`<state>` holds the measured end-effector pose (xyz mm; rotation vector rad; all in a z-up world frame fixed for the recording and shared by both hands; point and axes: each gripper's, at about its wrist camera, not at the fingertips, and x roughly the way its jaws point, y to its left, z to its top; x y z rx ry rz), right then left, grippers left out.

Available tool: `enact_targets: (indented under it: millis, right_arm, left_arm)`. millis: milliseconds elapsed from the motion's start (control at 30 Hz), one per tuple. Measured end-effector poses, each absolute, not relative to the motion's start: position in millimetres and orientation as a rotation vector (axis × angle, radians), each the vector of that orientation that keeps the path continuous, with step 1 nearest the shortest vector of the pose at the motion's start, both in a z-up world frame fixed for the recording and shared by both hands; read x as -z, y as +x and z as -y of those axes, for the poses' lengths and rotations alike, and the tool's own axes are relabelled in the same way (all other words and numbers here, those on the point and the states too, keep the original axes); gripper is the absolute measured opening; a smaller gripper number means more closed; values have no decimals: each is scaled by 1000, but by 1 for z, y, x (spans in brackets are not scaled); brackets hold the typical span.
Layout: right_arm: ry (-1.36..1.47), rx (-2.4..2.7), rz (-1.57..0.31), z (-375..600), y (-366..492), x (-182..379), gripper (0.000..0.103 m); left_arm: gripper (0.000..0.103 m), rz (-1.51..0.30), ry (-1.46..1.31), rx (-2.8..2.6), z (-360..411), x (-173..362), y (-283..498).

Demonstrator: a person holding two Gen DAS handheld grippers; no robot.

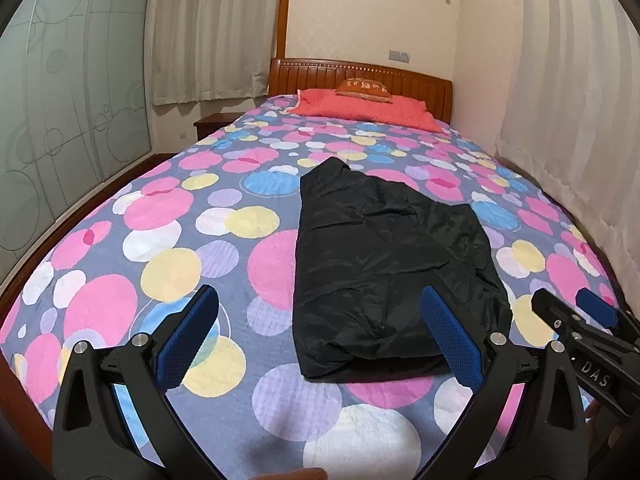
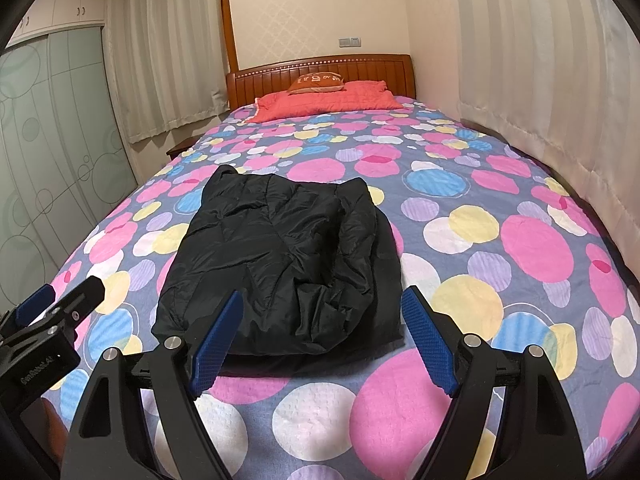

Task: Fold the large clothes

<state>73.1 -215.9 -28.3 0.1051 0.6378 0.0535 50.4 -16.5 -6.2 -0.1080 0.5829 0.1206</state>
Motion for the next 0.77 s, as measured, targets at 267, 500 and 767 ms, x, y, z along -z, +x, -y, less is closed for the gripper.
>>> enact_targets:
  millis: [267, 500, 767]
  right_arm:
    - [107, -56, -643, 211, 72, 28, 80]
    - [110, -62, -657, 211, 77, 34, 80]
    - [129, -39, -673, 229, 91, 45, 80]
  left_arm:
    - [101, -570, -134, -143, 16, 10, 51]
    - [101, -614, -111, -134, 17, 19, 60]
    - [101, -680, -123, -161, 3, 42, 82]
